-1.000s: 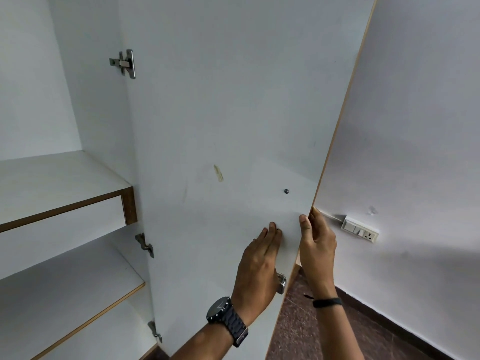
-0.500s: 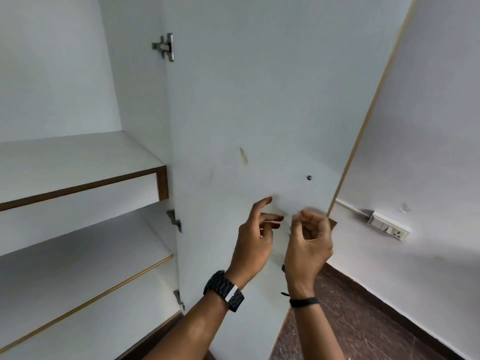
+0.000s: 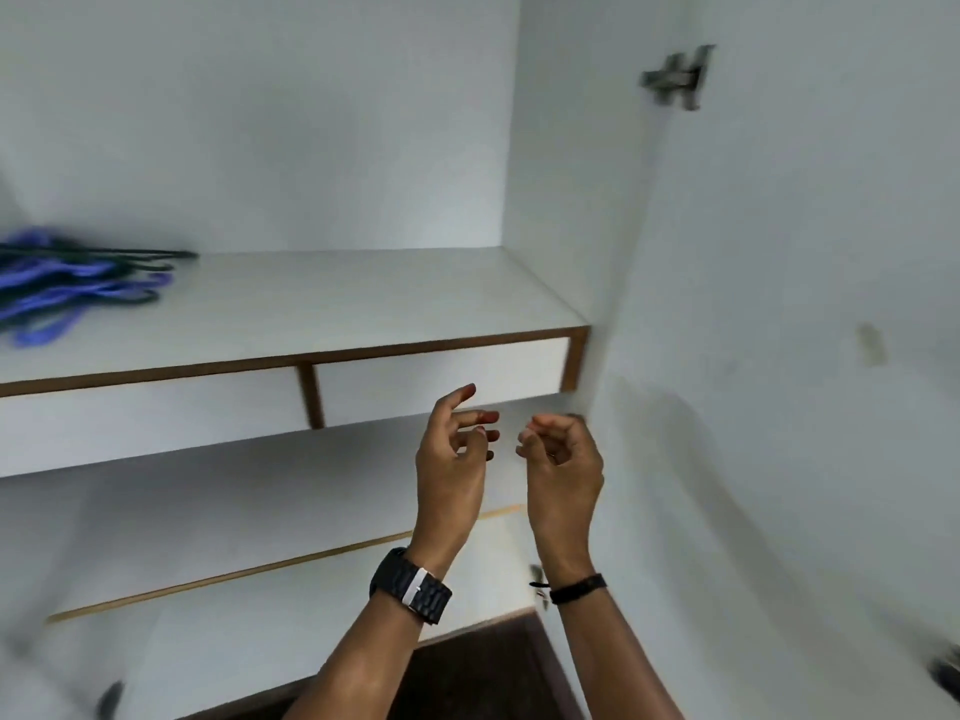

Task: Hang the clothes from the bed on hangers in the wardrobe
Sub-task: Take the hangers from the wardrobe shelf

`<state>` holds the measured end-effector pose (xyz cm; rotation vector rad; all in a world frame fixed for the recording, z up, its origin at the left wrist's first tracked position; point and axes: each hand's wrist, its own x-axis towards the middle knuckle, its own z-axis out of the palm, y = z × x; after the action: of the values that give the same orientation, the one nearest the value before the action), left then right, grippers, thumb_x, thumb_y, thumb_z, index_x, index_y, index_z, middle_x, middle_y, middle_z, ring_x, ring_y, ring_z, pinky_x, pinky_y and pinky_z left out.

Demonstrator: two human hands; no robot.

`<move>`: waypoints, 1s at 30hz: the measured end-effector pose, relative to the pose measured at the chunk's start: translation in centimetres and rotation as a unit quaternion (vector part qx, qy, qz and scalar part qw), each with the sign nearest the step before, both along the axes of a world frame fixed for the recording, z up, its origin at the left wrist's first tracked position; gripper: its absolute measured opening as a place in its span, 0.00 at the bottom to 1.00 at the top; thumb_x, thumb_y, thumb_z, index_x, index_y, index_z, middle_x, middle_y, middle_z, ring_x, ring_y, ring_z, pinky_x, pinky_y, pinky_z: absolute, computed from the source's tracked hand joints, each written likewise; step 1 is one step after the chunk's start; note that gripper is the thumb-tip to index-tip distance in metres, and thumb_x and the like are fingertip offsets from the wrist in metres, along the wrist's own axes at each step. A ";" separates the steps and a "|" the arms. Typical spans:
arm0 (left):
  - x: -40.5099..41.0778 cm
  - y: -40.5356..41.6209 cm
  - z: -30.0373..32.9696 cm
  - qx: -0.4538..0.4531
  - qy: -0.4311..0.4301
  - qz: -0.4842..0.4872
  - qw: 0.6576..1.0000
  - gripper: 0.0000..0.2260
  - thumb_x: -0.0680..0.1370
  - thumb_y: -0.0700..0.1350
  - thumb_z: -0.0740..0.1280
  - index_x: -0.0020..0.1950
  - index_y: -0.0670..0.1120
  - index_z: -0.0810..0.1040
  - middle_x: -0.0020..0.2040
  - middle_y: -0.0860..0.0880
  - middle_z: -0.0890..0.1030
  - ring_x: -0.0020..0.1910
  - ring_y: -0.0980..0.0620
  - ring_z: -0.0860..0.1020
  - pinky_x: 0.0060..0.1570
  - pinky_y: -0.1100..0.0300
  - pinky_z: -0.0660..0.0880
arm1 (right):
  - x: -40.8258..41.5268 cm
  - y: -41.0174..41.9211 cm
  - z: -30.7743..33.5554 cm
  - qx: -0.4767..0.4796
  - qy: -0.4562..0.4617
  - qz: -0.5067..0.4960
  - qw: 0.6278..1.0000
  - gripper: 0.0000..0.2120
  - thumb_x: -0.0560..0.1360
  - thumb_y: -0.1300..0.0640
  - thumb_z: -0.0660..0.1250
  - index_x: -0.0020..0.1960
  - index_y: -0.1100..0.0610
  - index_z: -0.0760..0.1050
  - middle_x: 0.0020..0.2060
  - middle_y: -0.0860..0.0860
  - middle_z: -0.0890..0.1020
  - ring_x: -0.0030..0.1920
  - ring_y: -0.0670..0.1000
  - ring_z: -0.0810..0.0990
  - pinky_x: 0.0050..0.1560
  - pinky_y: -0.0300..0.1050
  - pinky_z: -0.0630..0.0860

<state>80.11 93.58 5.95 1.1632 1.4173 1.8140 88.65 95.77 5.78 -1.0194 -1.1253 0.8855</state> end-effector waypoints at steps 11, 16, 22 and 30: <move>-28.1 -1.7 1.3 -0.021 -0.001 0.177 0.984 0.18 0.79 0.36 0.62 0.60 0.59 0.72 0.51 0.53 0.82 0.48 0.55 0.82 0.48 0.58 0.79 | -28.7 1.1 0.9 -0.005 -0.052 0.246 0.968 0.06 0.75 0.65 0.68 0.48 0.55 0.78 0.45 0.49 0.82 0.47 0.49 0.82 0.48 0.38 0.79; -37.2 -1.1 2.1 -0.027 0.006 0.238 0.971 0.17 0.78 0.36 0.61 0.56 0.58 0.74 0.49 0.54 0.82 0.46 0.57 0.82 0.48 0.57 0.79 | -38.1 3.0 1.8 0.016 -0.075 0.301 0.951 0.06 0.75 0.66 0.67 0.47 0.55 0.78 0.45 0.46 0.82 0.47 0.43 0.81 0.45 0.26 0.73; -46.8 2.4 2.2 -0.050 0.022 0.288 0.956 0.17 0.77 0.36 0.62 0.54 0.60 0.73 0.50 0.54 0.81 0.47 0.54 0.81 0.48 0.56 0.77 | -48.6 8.5 2.2 0.000 -0.107 0.354 0.929 0.05 0.75 0.63 0.68 0.48 0.53 0.77 0.46 0.45 0.81 0.45 0.36 0.78 0.42 0.23 0.69; -59.1 7.0 3.4 -0.115 0.136 0.391 0.903 0.16 0.79 0.39 0.64 0.66 0.48 0.71 0.61 0.51 0.75 0.58 0.54 0.73 0.52 0.69 0.69 | -61.2 16.3 2.5 -0.097 -0.143 0.399 0.901 0.13 0.77 0.59 0.64 0.61 0.57 0.74 0.57 0.51 0.77 0.57 0.50 0.75 0.58 0.43 0.70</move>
<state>21.06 100.57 9.35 0.7867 2.4488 1.9255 27.48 112.08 8.30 -0.8548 -1.7874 1.5551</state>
